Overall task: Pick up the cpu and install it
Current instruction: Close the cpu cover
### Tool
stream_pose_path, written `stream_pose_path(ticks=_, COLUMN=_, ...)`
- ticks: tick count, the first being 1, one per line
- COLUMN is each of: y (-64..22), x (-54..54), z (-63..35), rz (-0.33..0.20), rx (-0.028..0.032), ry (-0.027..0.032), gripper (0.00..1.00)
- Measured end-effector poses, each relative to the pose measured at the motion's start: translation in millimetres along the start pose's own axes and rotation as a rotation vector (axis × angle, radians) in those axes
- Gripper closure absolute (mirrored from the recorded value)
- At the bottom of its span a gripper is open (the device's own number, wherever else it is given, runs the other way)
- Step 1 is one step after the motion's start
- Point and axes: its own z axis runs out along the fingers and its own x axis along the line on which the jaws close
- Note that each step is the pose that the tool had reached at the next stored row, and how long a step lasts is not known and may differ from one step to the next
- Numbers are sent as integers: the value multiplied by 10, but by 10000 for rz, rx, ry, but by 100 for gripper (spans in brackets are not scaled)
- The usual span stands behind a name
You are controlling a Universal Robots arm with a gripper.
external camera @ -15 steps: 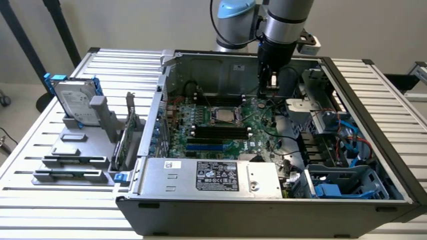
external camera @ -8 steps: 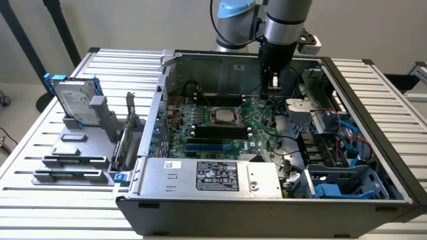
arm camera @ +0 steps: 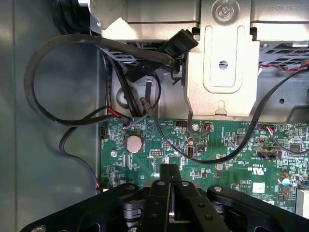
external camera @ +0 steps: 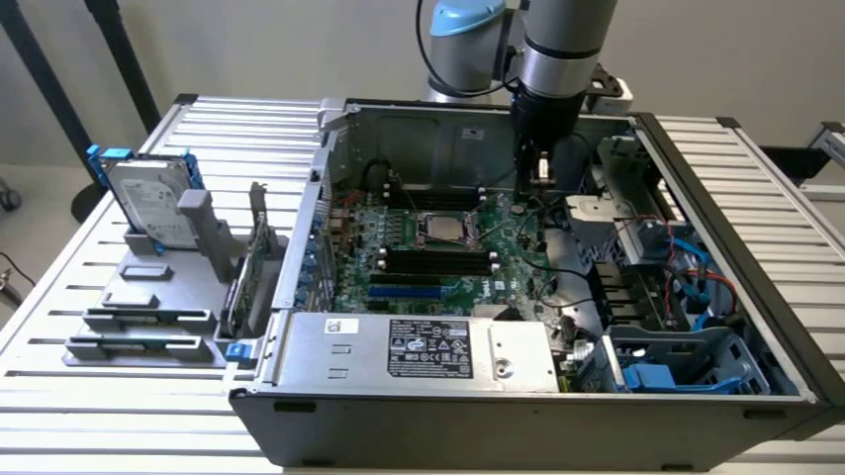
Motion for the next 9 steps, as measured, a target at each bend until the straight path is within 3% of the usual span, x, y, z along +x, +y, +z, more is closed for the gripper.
stream_pose_path(ticks=6, y=-5, x=-11, z=89, rz=-14, rx=23, ry=-34, gripper=89)
stream_pose_path(ticks=8, y=-5, x=-12, z=93, rz=-5, rx=149, ry=-37, gripper=89)
stream_pose_path(ticks=9, y=-5, x=-12, z=92, rz=4, rx=279, ry=-37, gripper=89)
